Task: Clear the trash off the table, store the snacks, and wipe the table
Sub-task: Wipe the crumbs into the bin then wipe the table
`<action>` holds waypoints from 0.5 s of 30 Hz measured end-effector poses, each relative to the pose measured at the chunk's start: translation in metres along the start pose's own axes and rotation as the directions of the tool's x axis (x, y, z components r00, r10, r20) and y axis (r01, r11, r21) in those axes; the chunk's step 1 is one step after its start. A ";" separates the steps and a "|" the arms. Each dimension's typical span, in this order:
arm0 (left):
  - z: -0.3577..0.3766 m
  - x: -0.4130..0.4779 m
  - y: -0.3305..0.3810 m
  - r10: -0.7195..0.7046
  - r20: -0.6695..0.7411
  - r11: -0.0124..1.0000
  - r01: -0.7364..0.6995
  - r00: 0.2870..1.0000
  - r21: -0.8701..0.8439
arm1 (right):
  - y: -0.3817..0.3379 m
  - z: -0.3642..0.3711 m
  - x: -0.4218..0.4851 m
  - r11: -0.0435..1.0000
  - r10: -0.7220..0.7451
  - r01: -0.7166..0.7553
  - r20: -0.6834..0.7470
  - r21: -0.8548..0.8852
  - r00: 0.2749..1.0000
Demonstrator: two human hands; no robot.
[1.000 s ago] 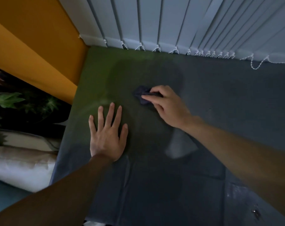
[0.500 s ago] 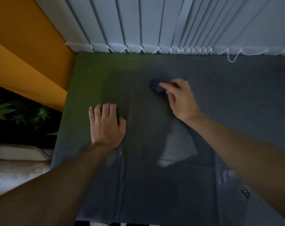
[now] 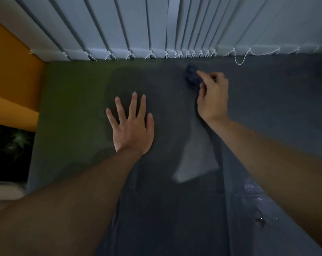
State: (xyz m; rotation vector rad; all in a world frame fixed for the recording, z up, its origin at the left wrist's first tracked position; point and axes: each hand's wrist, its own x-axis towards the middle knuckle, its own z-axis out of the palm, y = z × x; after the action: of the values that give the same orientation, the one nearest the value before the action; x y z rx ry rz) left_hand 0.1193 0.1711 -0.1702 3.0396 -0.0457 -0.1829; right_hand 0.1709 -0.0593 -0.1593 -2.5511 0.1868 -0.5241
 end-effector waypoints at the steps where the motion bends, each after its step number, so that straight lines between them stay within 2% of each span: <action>1: 0.000 0.001 0.001 -0.004 0.005 1.000 0.004 1.000 0.001 | -0.006 0.003 -0.005 1.000 -0.003 0.003 0.006 0.003 1.000; 3: 0.001 0.001 0.001 -0.010 0.021 1.000 0.010 1.000 0.005 | -0.018 0.006 -0.021 0.990 -0.137 0.133 0.091 0.042 0.986; 5: 0.001 0.000 0.001 -0.006 0.025 1.000 0.006 1.000 0.021 | -0.017 0.002 -0.027 0.926 -0.375 0.353 0.209 0.137 0.903; 6: 0.000 0.001 0.001 -0.008 0.029 1.000 0.007 1.000 0.029 | -0.011 -0.001 -0.020 0.888 -0.459 0.432 0.248 0.159 0.853; 7: 0.000 0.001 0.002 -0.011 0.035 0.999 0.009 0.999 0.036 | -0.003 -0.002 -0.007 0.872 -0.489 0.468 0.252 0.141 0.835; 8: -0.001 0.002 0.002 -0.013 0.040 0.999 0.012 0.999 0.041 | 0.005 -0.002 0.006 0.891 -0.453 0.445 0.225 0.091 0.863; 9: -0.001 0.001 0.003 -0.015 0.043 0.999 0.013 0.999 0.043 | 0.012 -0.003 0.020 0.932 -0.361 0.361 0.178 0.037 0.915; 10: -0.002 0.002 0.003 -0.014 0.045 0.999 0.012 0.999 0.043 | 0.017 -0.003 0.031 0.972 -0.232 0.235 0.126 -0.002 0.964; 12: -0.001 0.002 0.001 -0.010 0.046 0.999 0.008 0.999 0.043 | 0.016 0.001 0.040 1.000 -0.018 0.019 0.059 -0.017 0.998; 13: -0.001 0.002 0.001 -0.009 0.046 0.999 0.007 0.999 0.041 | 0.009 0.004 0.037 1.000 0.022 -0.021 0.046 -0.021 0.999; 15: -0.001 0.002 0.001 -0.008 0.048 0.999 0.006 0.999 0.040 | -0.009 0.010 0.016 1.000 -0.010 0.010 0.068 -0.004 0.998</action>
State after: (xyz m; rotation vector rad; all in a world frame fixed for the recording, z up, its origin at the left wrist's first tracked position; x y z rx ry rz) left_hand 0.1217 0.1701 -0.1691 3.0753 -0.0427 -0.2582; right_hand 0.1897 -0.0505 -0.1569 -2.5708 0.1508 -0.4405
